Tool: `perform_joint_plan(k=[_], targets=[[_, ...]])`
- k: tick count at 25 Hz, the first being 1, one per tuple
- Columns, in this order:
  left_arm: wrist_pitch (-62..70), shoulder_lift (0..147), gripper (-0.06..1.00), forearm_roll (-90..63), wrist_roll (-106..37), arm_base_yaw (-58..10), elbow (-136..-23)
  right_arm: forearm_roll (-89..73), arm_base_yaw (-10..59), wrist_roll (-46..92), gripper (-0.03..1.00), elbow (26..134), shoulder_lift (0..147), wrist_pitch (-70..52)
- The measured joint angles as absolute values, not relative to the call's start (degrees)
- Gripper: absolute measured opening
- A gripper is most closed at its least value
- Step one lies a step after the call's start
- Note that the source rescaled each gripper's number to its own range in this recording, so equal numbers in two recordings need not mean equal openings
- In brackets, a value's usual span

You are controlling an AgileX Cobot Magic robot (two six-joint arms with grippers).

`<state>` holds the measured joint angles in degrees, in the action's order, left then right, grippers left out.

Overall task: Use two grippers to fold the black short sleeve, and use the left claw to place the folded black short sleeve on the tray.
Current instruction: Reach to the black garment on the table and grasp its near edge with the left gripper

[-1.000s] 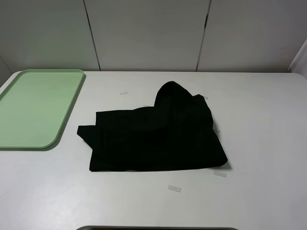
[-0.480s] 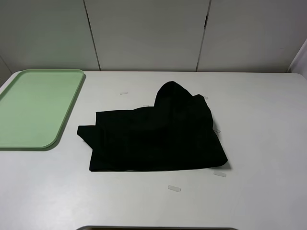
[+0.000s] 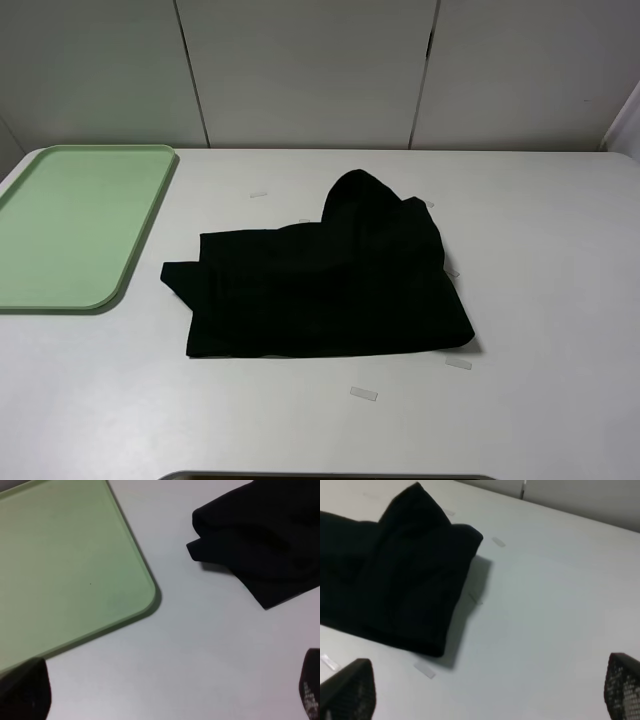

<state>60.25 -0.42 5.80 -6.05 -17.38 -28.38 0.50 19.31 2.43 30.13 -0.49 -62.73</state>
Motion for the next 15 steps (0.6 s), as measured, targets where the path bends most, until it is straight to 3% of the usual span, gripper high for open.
perform_joint_plan(k=[15], targets=[[60.2,-0.4,1.0,5.8,-6.1,-17.4,-28.4,-1.2,19.3,2.4,1.0,28.3,-0.5,-59.2]])
